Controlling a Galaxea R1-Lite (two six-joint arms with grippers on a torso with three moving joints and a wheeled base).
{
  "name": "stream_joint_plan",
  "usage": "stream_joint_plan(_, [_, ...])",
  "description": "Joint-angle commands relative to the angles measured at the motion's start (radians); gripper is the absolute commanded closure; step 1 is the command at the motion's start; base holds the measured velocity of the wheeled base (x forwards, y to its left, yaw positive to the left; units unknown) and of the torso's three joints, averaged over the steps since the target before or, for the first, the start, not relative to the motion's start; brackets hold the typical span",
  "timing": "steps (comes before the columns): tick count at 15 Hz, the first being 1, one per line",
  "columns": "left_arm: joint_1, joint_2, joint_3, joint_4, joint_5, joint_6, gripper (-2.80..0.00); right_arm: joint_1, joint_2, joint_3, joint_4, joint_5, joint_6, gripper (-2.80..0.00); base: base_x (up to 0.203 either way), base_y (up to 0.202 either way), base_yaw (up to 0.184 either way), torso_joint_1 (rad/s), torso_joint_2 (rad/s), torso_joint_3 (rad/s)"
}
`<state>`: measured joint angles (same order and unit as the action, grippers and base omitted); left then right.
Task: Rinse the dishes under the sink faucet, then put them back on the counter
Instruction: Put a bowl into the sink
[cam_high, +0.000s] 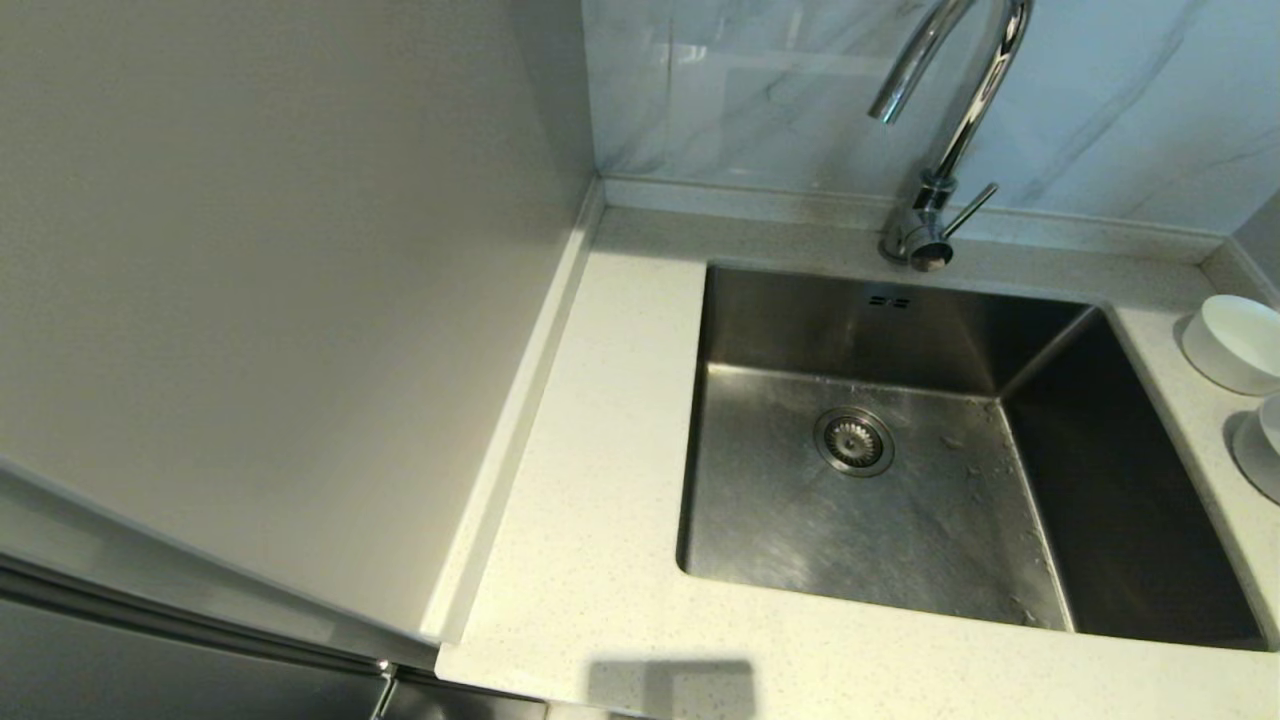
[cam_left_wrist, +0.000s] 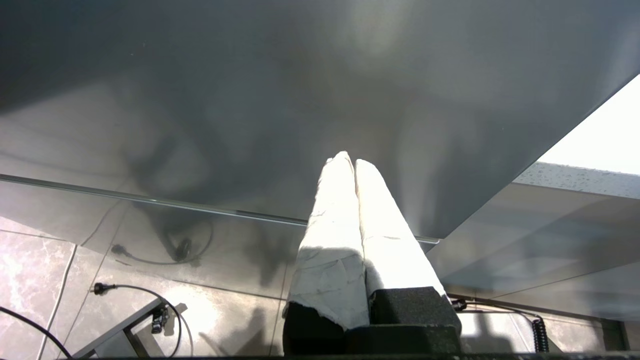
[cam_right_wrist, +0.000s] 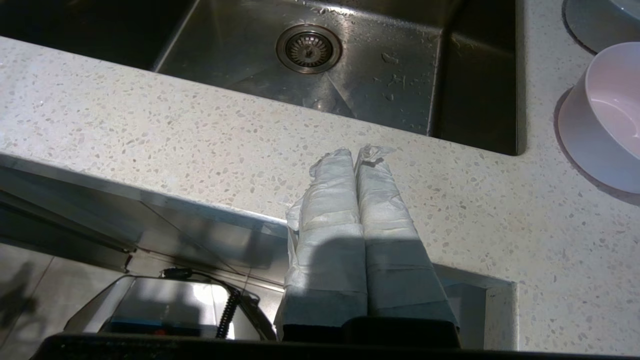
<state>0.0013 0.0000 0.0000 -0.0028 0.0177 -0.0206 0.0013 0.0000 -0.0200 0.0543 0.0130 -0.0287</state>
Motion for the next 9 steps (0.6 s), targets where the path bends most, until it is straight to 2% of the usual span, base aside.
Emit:
stream_joint_plan(1, [0.000,-0.003,0.000,0.000,0.001,-0.001,0.00,0.000,0.002,0.000,-0.001,-0.001,0.001,0.00,0.000,0.000,0.000,0.000,0.00,0.000])
stream_joint_plan(9, [0.000,-0.003,0.000,0.000,0.001,-0.001,0.00,0.000,0.002,0.000,-0.001,-0.002,0.015,0.00,0.000,0.000,0.000,0.000,0.00,0.000])
